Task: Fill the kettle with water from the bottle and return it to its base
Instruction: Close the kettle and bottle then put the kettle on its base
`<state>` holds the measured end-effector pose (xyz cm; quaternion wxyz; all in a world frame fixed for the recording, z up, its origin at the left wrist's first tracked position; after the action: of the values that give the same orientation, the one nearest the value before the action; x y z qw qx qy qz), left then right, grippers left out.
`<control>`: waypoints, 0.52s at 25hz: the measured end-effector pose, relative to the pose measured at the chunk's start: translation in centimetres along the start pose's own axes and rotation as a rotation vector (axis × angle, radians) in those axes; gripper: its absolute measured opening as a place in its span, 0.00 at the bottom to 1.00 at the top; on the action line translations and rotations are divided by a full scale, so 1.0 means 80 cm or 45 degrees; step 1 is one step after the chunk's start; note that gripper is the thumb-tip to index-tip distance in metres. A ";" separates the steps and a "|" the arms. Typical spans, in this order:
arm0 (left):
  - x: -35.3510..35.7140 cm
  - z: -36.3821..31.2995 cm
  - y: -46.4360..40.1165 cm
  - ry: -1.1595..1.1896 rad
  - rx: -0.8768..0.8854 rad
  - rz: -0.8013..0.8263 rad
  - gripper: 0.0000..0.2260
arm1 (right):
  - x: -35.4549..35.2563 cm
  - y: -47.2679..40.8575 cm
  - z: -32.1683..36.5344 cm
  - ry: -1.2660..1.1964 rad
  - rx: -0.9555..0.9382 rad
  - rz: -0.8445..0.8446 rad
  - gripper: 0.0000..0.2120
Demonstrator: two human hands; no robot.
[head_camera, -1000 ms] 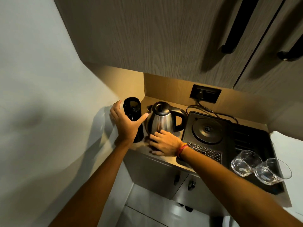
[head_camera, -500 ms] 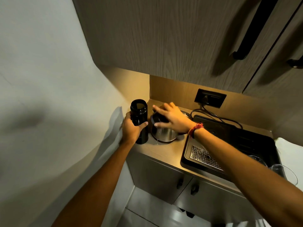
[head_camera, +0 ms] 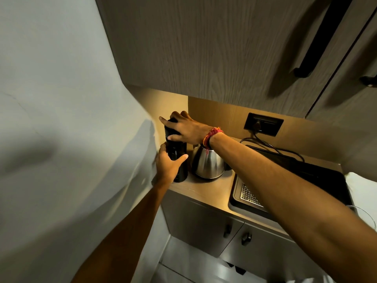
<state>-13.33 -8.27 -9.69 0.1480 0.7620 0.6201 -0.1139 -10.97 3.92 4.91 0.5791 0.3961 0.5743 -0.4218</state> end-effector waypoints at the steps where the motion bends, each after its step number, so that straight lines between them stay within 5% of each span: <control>1: 0.001 0.000 0.000 0.001 0.005 0.009 0.37 | 0.001 -0.001 -0.001 0.011 -0.008 0.009 0.33; 4: 0.003 -0.005 0.002 -0.035 0.012 0.011 0.40 | 0.007 -0.001 -0.004 0.042 0.002 -0.015 0.34; 6: 0.002 -0.008 0.015 -0.192 0.082 -0.238 0.42 | 0.016 0.008 -0.007 -0.078 0.007 -0.019 0.38; 8: 0.005 -0.002 0.036 -0.236 0.281 -0.482 0.33 | 0.028 0.035 -0.020 -0.348 0.112 -0.131 0.42; 11: 0.029 -0.001 0.072 -0.277 0.633 -0.201 0.17 | 0.053 0.106 -0.068 -0.561 0.498 -0.351 0.41; 13: 0.059 -0.024 0.074 -0.443 0.803 0.101 0.16 | 0.070 0.156 -0.093 -0.509 0.729 -0.217 0.40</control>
<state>-6.61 -4.35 -9.10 0.0131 0.7628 0.4901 -0.4217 -1.71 14.88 -1.21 0.5083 0.4027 0.3390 -0.6816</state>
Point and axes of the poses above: each hand's wrist, its own y-axis away from the middle knuckle, its own x-axis out of the palm, z = x × y, the point moved 1 cm from there along -y, towards the middle knuckle, and after that the axes turned 11 degrees about -x, right-handed, at the moved point
